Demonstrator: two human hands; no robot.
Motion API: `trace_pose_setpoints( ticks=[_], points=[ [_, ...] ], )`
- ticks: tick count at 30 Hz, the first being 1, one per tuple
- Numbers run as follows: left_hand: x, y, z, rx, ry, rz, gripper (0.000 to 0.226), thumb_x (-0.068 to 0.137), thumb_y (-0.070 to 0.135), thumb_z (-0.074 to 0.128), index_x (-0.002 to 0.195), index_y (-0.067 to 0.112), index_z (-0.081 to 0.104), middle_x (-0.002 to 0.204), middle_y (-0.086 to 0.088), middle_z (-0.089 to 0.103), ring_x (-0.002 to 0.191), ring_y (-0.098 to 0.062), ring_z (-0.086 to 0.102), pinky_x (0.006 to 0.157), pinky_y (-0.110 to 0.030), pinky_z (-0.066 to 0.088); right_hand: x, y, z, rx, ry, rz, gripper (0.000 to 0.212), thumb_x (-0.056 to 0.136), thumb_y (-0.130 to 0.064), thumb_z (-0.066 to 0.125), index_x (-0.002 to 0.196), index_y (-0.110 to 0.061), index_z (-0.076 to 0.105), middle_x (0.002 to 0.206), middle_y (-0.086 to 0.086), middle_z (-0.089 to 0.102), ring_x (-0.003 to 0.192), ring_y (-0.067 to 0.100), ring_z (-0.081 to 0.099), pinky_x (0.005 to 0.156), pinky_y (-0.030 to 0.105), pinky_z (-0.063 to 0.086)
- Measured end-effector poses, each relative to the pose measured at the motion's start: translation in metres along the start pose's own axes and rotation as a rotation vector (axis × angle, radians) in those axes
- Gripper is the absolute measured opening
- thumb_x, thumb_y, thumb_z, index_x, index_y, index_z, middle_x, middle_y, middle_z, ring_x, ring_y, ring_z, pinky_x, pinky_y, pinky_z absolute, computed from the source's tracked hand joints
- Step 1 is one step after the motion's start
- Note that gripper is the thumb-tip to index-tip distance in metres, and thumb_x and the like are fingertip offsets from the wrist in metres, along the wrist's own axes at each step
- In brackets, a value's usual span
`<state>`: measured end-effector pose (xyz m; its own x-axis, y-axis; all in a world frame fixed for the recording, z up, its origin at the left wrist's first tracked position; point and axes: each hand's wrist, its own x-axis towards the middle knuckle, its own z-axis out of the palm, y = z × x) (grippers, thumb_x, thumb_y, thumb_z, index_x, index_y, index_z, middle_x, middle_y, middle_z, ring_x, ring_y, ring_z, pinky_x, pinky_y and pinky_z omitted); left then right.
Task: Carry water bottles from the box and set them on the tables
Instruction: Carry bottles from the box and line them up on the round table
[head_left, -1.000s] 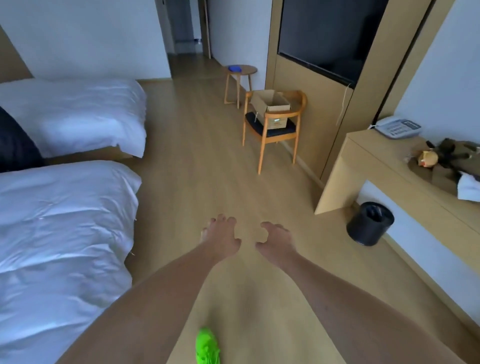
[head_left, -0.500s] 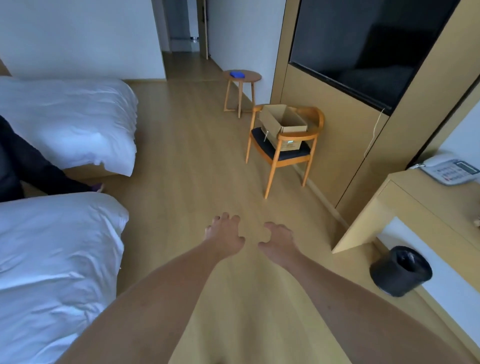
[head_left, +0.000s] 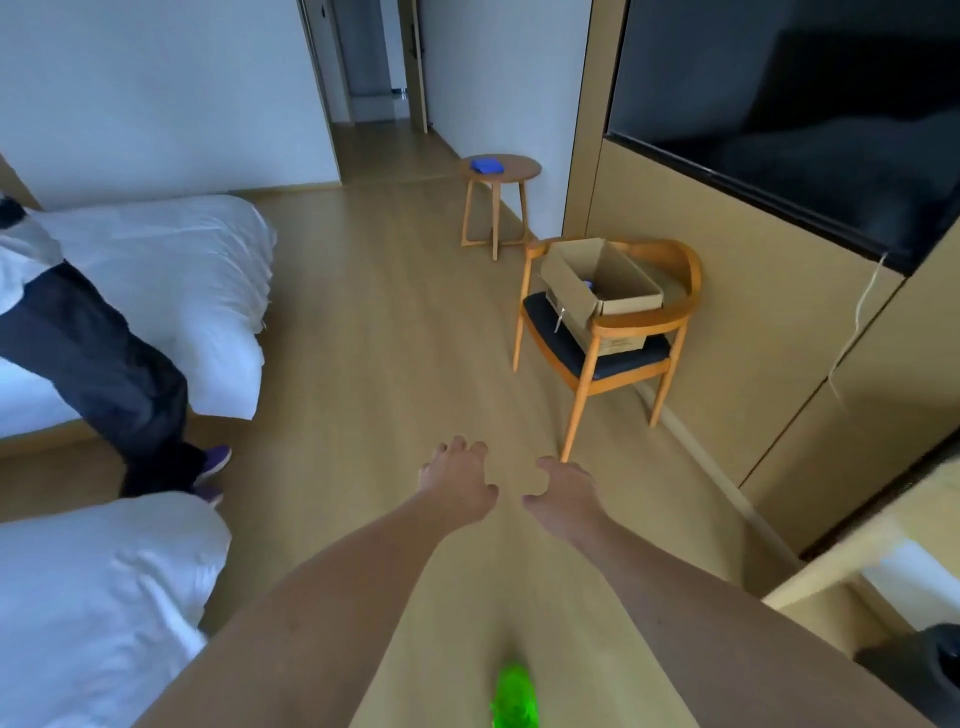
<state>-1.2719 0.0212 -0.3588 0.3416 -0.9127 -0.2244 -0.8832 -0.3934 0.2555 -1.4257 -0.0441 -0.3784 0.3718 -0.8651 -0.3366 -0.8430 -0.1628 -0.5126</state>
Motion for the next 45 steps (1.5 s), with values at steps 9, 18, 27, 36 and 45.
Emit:
trace_pose_setpoints(
  ticks=[9, 18, 27, 36, 45],
  points=[
    [0.185, 0.018, -0.054, -0.023, -0.004, -0.021, 0.056, 0.090, 0.042, 0.064, 0.141, 0.021, 0.050, 0.139, -0.008, 0.050, 0.130, -0.033, 0.046, 0.102, -0.048, 0.047, 0.177, -0.042, -0.080, 0.026, 0.005, -0.009, 0.066, 0.090, -0.034, 0.068, 0.152, -0.028, 0.044, 0.145, 0.006, 0.052, 0.128, 0.027, 0.056, 0.101, 0.040, 0.052],
    [0.386, 0.026, -0.071, -0.014, -0.045, 0.111, 0.054, 0.090, 0.035, 0.061, 0.140, 0.017, 0.050, 0.135, -0.011, 0.050, 0.128, -0.034, 0.044, 0.101, -0.048, 0.047, 0.344, -0.054, -0.116, 0.027, 0.049, 0.088, 0.054, 0.088, -0.032, 0.066, 0.140, -0.023, 0.052, 0.129, 0.008, 0.058, 0.122, 0.029, 0.057, 0.096, 0.041, 0.054],
    [0.612, 0.044, -0.122, 0.001, -0.091, 0.303, 0.048, 0.089, 0.039, 0.063, 0.132, 0.022, 0.051, 0.131, -0.006, 0.052, 0.127, -0.031, 0.047, 0.098, -0.047, 0.047, 0.524, -0.086, -0.179, 0.051, 0.143, 0.267, 0.051, 0.082, -0.032, 0.063, 0.132, -0.026, 0.056, 0.118, 0.003, 0.066, 0.112, 0.029, 0.064, 0.086, 0.036, 0.057],
    [0.775, 0.086, -0.140, 0.076, -0.184, 0.468, 0.062, 0.092, 0.044, 0.065, 0.145, 0.020, 0.046, 0.138, -0.009, 0.049, 0.130, -0.031, 0.045, 0.107, -0.048, 0.046, 0.654, -0.071, -0.225, 0.147, 0.197, 0.446, 0.041, 0.081, -0.038, 0.063, 0.123, -0.034, 0.063, 0.115, -0.001, 0.069, 0.116, 0.027, 0.063, 0.089, 0.033, 0.056],
    [0.939, 0.143, -0.115, 0.187, -0.279, 0.471, 0.058, 0.092, 0.044, 0.061, 0.143, 0.022, 0.045, 0.139, -0.009, 0.048, 0.130, -0.034, 0.044, 0.107, -0.051, 0.043, 0.813, -0.008, -0.260, 0.268, 0.146, 0.515, 0.051, 0.085, -0.034, 0.065, 0.135, -0.025, 0.060, 0.127, 0.005, 0.068, 0.121, 0.028, 0.062, 0.097, 0.034, 0.053]
  ],
)
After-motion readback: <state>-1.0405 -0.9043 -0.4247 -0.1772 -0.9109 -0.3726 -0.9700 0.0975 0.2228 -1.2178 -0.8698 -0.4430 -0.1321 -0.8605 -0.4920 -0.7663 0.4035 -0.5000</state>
